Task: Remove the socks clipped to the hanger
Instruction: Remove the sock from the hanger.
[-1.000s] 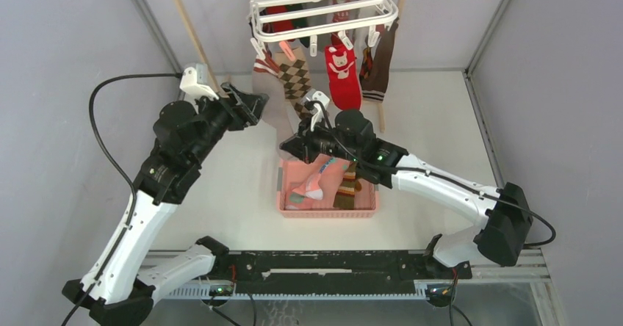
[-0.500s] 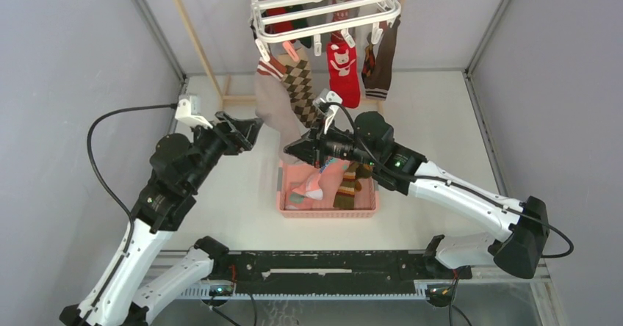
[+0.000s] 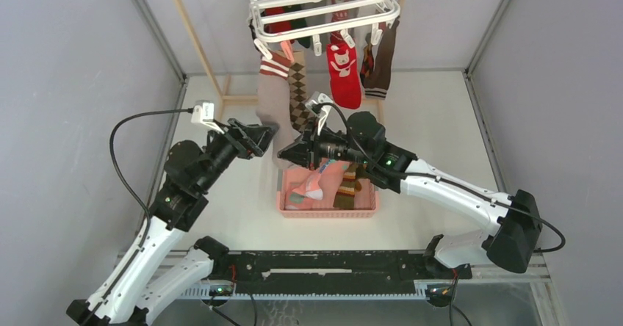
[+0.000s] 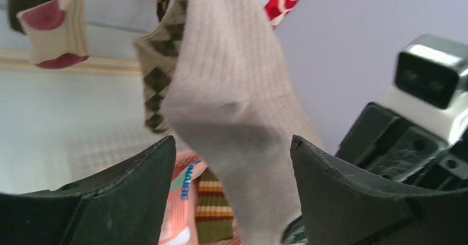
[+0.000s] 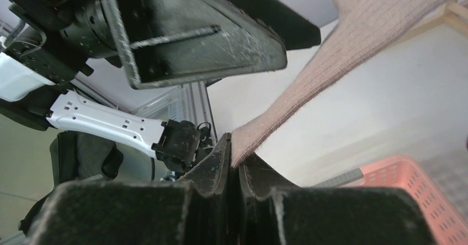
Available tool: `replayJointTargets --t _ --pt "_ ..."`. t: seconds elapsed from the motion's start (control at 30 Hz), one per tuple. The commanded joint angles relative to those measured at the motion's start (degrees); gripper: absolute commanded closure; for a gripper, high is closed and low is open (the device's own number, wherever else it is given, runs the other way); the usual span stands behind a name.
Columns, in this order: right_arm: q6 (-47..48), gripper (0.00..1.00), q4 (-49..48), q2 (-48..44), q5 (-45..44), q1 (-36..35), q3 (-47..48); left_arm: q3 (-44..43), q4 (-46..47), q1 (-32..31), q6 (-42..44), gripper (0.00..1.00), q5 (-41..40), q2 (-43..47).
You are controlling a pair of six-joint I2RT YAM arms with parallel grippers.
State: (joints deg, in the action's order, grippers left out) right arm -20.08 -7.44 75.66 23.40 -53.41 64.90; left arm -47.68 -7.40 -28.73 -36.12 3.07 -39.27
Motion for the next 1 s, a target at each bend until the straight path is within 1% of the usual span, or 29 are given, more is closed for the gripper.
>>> replayJointTargets --t 0.0,0.1,0.23,0.37,0.5,0.77,0.97 --pt "-0.5 0.87 -1.0 -0.5 0.8 -0.4 0.3 1.2 9.1 0.4 -2.3 0.19 4.7 -1.6" --pt "0.1 0.87 -0.3 -2.4 -0.5 0.1 -1.4 1.6 9.3 0.4 -2.4 0.20 4.7 -1.4" --pt "-0.6 0.87 0.3 -5.6 -0.4 3.8 -4.9 2.0 8.1 0.4 -2.0 0.20 3.5 0.1" --pt "-2.2 0.87 -1.1 -8.0 2.1 9.5 -8.8 2.0 5.8 0.4 -1.4 0.20 2.5 1.2" --pt "-3.1 0.87 -1.7 -9.1 5.1 15.4 -10.6 2.0 5.0 0.4 -1.1 0.20 2.2 1.5" --pt "-4.1 0.87 -2.6 -9.5 10.0 26.5 -11.8 1.9 4.2 0.4 -0.7 0.20 2.2 1.2" --pt "-6.1 0.87 -4.5 -9.4 13.0 32.5 -13.1 1.7 3.7 0.4 -0.4 0.20 2.0 1.1"
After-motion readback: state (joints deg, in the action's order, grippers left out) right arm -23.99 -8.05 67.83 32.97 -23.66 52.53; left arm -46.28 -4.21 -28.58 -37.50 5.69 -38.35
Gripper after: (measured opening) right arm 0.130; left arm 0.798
